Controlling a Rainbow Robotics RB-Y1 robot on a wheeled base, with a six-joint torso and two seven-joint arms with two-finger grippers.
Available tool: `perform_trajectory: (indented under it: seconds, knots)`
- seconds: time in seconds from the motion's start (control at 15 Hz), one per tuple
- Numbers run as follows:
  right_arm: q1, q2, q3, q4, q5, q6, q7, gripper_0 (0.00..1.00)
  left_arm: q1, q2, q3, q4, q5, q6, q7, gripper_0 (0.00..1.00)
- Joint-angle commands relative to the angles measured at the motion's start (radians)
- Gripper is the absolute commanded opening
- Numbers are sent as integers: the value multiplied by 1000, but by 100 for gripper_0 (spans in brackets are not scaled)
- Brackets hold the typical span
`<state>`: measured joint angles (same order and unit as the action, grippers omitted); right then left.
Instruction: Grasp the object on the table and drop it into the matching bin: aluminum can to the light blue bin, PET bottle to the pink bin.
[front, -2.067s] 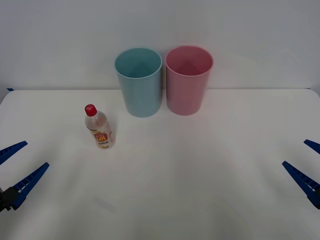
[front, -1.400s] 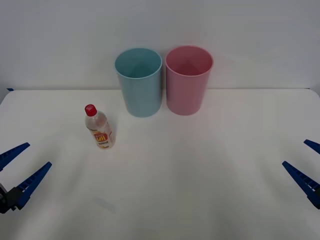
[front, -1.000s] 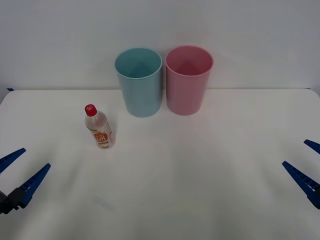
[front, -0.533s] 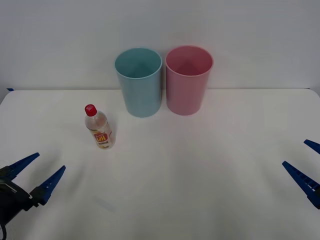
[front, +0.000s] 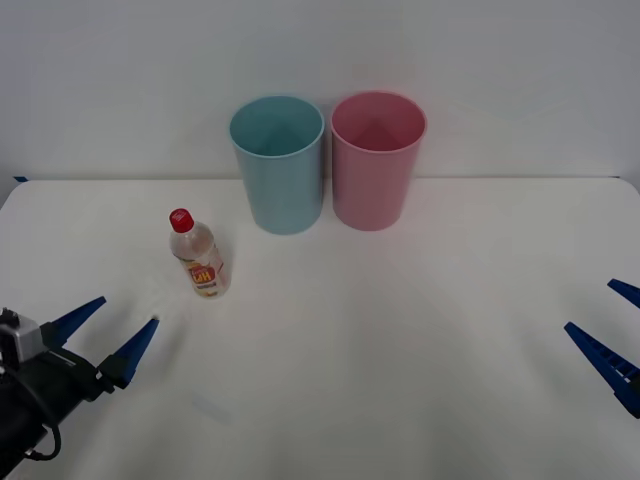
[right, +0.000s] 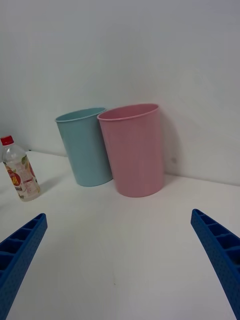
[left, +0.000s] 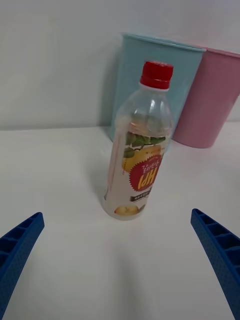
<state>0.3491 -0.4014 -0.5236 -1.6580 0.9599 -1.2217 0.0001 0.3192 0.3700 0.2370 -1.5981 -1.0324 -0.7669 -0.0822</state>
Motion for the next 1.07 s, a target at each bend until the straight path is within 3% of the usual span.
perform_trajectory:
  seconds: [0.07, 1.07]
  knots:
    - [0, 0, 0, 0, 0, 0, 0, 100, -55, 1, -15, 56, 5, 0, -24, 100]
    - [0, 0, 0, 0, 0, 0, 0, 100, -290, -59, -105, 257, -2, 57, -113, 100]
